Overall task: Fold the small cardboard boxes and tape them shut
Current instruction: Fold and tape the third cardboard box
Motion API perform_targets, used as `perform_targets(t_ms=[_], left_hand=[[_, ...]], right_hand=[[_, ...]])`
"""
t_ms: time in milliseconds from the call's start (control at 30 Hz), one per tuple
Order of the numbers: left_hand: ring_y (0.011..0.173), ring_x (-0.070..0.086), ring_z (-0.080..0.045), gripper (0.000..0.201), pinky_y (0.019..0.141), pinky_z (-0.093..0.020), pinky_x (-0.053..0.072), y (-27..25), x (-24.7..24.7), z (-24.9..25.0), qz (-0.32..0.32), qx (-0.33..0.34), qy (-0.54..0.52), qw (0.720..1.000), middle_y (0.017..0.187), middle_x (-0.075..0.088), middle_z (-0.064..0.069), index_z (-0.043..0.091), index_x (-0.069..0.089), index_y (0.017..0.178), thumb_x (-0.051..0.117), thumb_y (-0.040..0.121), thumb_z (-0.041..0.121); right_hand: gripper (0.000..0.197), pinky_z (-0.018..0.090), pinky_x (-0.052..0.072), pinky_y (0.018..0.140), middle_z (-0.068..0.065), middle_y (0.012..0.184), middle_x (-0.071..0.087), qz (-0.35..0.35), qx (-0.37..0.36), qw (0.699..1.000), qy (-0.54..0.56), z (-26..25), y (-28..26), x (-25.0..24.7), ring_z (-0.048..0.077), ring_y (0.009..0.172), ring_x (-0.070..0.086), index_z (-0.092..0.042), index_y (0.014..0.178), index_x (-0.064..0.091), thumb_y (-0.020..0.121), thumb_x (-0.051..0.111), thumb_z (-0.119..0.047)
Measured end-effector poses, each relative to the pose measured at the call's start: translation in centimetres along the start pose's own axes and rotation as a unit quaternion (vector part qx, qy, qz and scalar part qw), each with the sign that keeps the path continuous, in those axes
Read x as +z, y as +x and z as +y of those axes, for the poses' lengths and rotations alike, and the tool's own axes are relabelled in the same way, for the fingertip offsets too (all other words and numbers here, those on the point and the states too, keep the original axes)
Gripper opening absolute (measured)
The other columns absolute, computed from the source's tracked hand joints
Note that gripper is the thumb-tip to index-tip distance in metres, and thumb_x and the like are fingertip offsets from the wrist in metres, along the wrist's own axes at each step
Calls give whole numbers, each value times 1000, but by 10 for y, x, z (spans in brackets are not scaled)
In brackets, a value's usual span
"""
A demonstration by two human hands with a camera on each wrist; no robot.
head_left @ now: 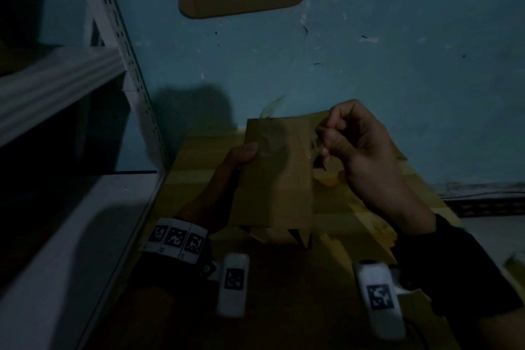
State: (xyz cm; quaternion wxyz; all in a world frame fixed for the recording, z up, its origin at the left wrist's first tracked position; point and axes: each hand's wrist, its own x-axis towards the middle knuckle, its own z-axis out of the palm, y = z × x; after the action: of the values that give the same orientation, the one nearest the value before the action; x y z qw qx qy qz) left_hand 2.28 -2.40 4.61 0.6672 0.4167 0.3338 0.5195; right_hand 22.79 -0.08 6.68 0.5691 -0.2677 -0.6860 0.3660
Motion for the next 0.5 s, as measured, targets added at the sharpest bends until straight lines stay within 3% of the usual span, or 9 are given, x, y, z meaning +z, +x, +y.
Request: perform_targets(t_ms=[100,200,267,367,433,467,500], left_hand=[[68,71,-11,25,64,-23,57,2,1,-1,8,-8,7,1000,78,75,3,27,81,69,59,76,39],[60,69,-9,27,59,-19,56,2,1,2,17,0,-6,1000,70,73,4,26,79,61,60,79,32],[55,67,-6,49,54,-17,54,3,1,2,18,16,-17,1000,62,70,6,23,76,53,48,93,29],[46,63,-4,73,45,-15,49,-2,4,7,16,33,-13,999,52,66,6,22,71,42,31,103,19],[48,65,-5,66,45,-16,51,-1,5,9,16,34,-12,999,56,68,5,23,73,46,34,100,21],[50,66,-6,57,47,-17,51,-1,4,9,21,34,-7,999,58,69,6,24,74,48,40,94,24],[52,66,-6,48,48,-17,52,0,5,8,29,34,-7,999,59,70,6,26,75,50,44,86,27]], right_hand=[[14,43,41,59,7,72,49,32,0,999,-3,5,0,-3,17,62,51,-6,94,48,100,50,7],[9,44,45,64,16,76,50,17,26,999,16,5,-1,-1,22,64,52,-5,97,51,104,46,-3],[24,50,46,69,18,82,55,5,50,997,52,2,-1,0,26,70,54,-6,100,54,109,37,-21],[42,36,52,72,7,90,65,10,81,992,100,-4,2,-6,21,79,59,-9,105,57,106,31,-42],[19,35,55,74,2,95,68,-25,72,996,49,-7,2,-11,19,83,61,-12,108,59,102,54,-30],[23,35,56,76,1,98,68,-52,67,996,10,-8,1,-11,18,85,62,-13,109,59,91,71,-21],[43,32,57,77,1,99,67,-83,63,994,-30,-8,0,-10,17,85,62,-13,109,59,75,85,-15]])
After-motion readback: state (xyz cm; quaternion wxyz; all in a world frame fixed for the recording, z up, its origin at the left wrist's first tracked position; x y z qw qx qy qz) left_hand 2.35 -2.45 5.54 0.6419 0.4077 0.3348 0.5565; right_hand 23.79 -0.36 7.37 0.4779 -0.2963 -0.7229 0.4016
